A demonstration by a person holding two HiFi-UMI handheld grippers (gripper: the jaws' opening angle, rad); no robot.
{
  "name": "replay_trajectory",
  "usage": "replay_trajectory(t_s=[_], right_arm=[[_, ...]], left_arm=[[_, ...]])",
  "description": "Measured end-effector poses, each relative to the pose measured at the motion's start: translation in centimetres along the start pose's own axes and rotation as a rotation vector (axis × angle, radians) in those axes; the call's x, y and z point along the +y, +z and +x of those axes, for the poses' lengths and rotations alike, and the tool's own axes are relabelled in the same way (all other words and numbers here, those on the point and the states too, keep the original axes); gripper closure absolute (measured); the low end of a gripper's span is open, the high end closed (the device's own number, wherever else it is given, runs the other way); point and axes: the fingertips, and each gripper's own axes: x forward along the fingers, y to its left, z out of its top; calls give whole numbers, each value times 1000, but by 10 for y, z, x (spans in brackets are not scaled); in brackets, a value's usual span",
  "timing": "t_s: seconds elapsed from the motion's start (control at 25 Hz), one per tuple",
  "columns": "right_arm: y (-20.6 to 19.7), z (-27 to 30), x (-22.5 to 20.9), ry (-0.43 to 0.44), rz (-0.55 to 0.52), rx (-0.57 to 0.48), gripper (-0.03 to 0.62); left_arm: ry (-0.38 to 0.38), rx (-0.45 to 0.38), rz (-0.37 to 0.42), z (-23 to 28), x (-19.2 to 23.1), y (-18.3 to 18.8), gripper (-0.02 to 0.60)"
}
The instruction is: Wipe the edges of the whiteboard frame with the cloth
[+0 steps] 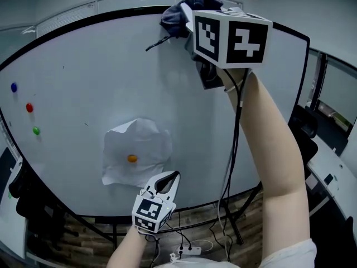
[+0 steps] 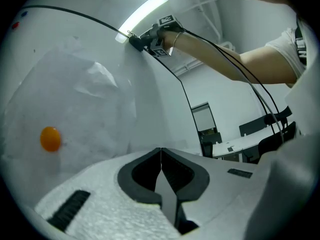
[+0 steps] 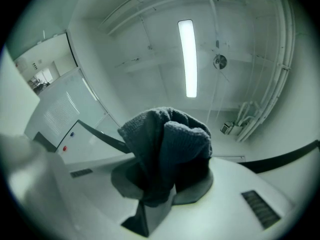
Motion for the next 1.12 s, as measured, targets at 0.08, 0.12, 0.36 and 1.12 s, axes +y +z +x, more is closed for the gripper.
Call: replay_trajectory(t_s=[0.08,0.12,0.36,1.12], right_arm=[[-4,-7,-23,-12,5,2,517],[-6,-12,-34,-19,5,3,517],[-18,-33,-91,-41,2,23,517],[-23,-99,-250,-71,-58,20,517]], left_arm=[[-6,-5,0,16,-10,8,563],[-10,-10,-1,23,-15,11,563],[-36,-49,3,60,-38,31,563],[4,-131,-45,170,-128,62,563]])
